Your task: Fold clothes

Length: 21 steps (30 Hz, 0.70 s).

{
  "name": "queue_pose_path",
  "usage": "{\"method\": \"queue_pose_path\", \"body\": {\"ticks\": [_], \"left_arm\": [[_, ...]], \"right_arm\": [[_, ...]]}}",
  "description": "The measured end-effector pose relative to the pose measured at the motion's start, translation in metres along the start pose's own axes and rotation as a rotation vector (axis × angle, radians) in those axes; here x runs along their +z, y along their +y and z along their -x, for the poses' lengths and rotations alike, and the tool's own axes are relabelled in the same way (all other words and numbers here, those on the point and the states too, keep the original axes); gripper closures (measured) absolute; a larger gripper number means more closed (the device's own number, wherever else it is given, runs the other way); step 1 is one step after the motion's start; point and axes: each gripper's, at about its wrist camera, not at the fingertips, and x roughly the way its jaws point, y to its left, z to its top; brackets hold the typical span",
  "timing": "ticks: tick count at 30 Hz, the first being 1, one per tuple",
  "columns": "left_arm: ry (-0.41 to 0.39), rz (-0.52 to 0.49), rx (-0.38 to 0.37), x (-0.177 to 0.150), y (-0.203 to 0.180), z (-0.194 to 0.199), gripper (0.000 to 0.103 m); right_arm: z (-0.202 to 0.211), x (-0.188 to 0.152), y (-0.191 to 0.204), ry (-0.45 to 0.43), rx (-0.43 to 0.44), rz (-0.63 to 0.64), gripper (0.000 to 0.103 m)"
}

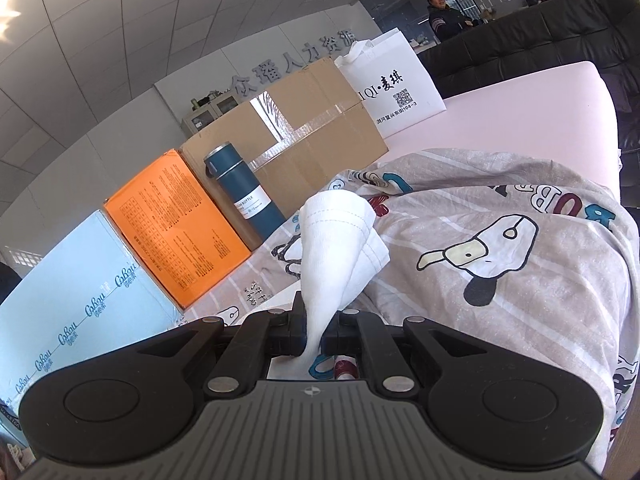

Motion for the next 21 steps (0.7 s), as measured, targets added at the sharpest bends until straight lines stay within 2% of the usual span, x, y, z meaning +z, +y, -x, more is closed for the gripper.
{"method": "queue_pose_path", "body": {"ticks": [6, 9, 10, 12, 13, 15, 19, 21], "left_arm": [[0.069, -0.095, 0.059, -0.026, -0.007, 0.004, 0.092], [0.084, -0.137, 0.105, -0.036, -0.009, 0.003, 0.085], [0.077, -0.152, 0.121, -0.037, -0.009, 0.005, 0.08], [0.062, -0.183, 0.154, -0.04, -0.01, 0.01, 0.075], [0.043, -0.197, 0.163, -0.035, -0.011, 0.013, 0.07], [0.005, -0.225, 0.182, -0.027, -0.013, 0.017, 0.064], [-0.071, -0.28, 0.22, -0.011, -0.017, 0.026, 0.041], [-0.109, -0.308, 0.239, -0.003, -0.019, 0.03, 0.038]], "right_arm": [[0.001, -0.013, -0.015, 0.067, -0.053, 0.032, 0.097], [-0.002, -0.023, -0.024, 0.106, -0.101, 0.047, 0.095], [-0.001, -0.025, -0.026, 0.103, -0.123, 0.051, 0.092], [0.007, -0.024, -0.026, 0.06, -0.201, 0.069, 0.073], [0.013, -0.022, -0.025, 0.022, -0.243, 0.086, 0.071], [0.025, -0.017, -0.023, -0.066, -0.292, 0.111, 0.06], [0.039, -0.01, -0.008, -0.166, -0.242, 0.193, 0.045], [0.041, -0.006, 0.006, -0.186, -0.173, 0.248, 0.037]]}}
